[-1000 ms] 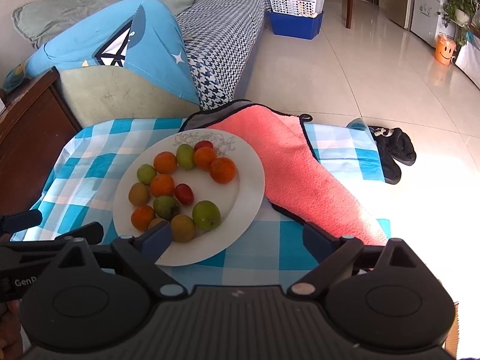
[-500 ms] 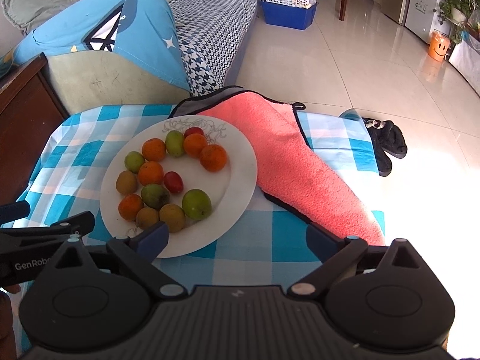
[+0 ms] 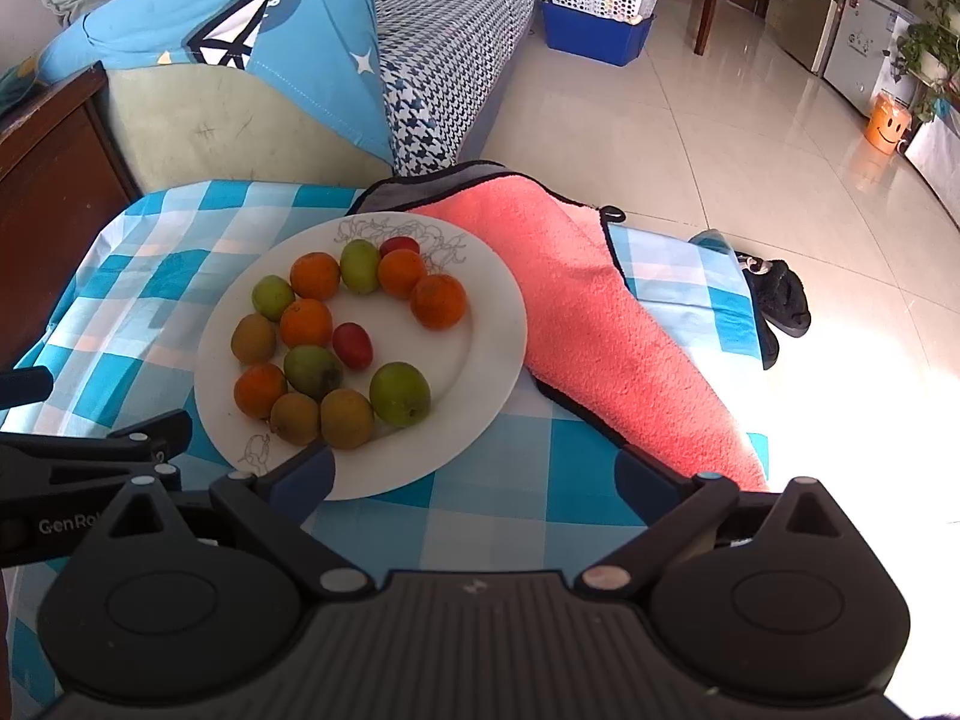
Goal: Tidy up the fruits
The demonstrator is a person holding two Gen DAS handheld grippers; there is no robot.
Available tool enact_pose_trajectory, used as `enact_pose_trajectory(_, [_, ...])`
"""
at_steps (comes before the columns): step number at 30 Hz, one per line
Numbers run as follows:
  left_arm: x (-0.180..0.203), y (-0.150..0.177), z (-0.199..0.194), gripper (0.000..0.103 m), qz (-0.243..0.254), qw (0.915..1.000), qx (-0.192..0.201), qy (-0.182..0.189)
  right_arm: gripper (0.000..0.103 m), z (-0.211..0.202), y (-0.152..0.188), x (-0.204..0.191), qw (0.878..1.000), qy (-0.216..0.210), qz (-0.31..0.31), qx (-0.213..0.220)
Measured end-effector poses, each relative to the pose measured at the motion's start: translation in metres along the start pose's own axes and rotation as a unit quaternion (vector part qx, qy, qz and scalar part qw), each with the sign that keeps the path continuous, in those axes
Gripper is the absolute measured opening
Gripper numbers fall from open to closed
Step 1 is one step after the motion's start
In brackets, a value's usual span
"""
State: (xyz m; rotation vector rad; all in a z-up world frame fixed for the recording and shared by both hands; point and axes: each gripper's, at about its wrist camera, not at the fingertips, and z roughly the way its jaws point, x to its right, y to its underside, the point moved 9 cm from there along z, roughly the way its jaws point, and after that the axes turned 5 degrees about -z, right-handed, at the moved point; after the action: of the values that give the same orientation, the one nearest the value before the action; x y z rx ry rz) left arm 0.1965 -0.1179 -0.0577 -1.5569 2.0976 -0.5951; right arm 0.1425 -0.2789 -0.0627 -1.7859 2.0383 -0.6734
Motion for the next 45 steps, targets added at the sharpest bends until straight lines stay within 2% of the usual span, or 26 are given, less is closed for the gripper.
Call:
enact_pose_trajectory(19, [-0.004,0.005,0.003,0.098,0.003,0.9999,-0.008,-0.010,0.099,0.004,0.001,-0.004,1.000,-0.002,-0.008,-0.001])
enact_pose_trajectory(35, [-0.009,0.008,-0.001,0.098,0.017,0.9993,0.001,-0.034,0.099,0.004,0.004,-0.011,1.000,-0.003,-0.021,0.001])
enact_pose_trajectory(45, [-0.019,0.032,-0.013,0.098,0.026,0.9988,0.002,-0.040,0.099,-0.003,0.023,-0.026,0.999,-0.017,-0.030,0.003])
